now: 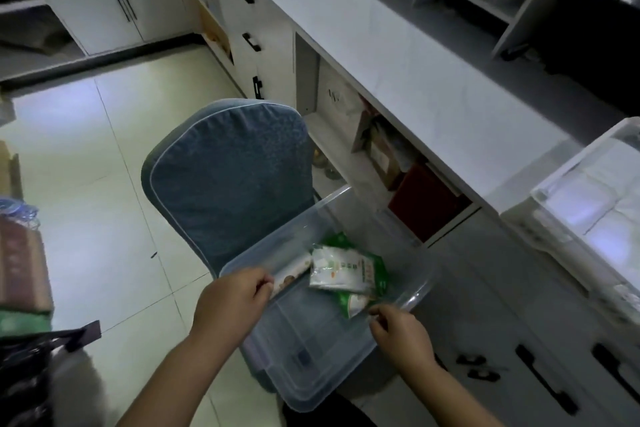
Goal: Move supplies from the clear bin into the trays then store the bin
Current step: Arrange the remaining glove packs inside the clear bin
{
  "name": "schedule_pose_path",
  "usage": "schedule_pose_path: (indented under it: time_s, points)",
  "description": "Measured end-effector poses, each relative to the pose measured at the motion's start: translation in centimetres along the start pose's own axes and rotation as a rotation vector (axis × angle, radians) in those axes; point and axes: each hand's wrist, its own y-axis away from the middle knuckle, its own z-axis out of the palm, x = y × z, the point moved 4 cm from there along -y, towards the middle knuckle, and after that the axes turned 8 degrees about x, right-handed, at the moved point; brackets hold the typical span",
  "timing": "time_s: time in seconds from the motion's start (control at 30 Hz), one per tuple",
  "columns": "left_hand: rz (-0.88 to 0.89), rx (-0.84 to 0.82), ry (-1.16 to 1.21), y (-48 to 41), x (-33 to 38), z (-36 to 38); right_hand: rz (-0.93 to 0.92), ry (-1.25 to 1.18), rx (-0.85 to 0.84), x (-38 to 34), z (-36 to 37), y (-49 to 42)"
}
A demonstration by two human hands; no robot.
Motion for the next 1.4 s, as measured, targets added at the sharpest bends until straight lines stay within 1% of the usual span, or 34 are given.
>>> schedule_pose_path:
  time_s: [0.23, 0.4, 0.53, 0.63, 0.67, 0.77, 0.83, 0.87, 0.9, 1.0, 1.1, 1.2, 1.33, 1.4]
  points:
    - [0.06, -0.12, -0.091, -6.5, -1.4, 1.3, 0.082, 0.043, -0.091, -1.0, 3.7, -7.5]
    - [0.139, -0.229, -0.106, -11.7, -1.7, 5.3, 0.195, 0.011, -0.126, -0.4, 7.4, -11.7]
    - [0.313, -0.266, -0.137, -16.0, -2.6, 10.0, 0.277, 0.009, -0.13, 0.2, 12.3, -14.5]
    - [0.5, -0.271, -0.187, -19.4, -3.3, 13.8, 0.311, 0.035, -0.101, 0.5, 16.2, -16.9]
    - [0.564, -0.286, -0.201, -20.3, -3.2, 15.0, 0.306, 0.063, -0.08, 0.7, 17.4, -17.6]
    - [0.768, -0.295, -0.271, -22.1, -3.2, 18.1, 0.322, 0.103, 0.065, 1.5, 20.4, -19.5]
    - [0.807, -0.325, -0.258, -22.4, -3.7, 19.9, 0.379, 0.196, 0.041, 2.2, 22.4, -20.1]
    - [0.81, -0.335, -0.258, -22.4, -4.2, 20.6, 0.41, 0.218, 0.052, 2.5, 23.2, -20.3]
    - [0.816, -0.316, -0.262, -22.4, -4.7, 21.1, 0.418, 0.222, 0.106, 2.9, 23.9, -20.5]
    - [0.79, -0.29, -0.194, -22.4, -6.2, 21.8, 0.38, 0.276, 0.264, 3.2, 24.9, -21.5]
    - [0.77, -0.287, -0.124, -22.6, -6.7, 22.3, 0.292, 0.287, 0.392, 3.4, 24.1, -22.9]
    - [0.783, -0.294, -0.134, -22.5, -6.6, 22.5, 0.174, 0.325, 0.455, 3.2, 22.0, -23.5]
    - [0.772, -0.308, -0.154, -22.4, -6.6, 22.3, 0.113, 0.205, 0.604, 2.4, 17.1, -22.2]
    - [0.77, -0.314, -0.166, -22.3, -6.4, 22.0, 0.118, 0.11, 0.628, 1.4, 14.6, -21.2]
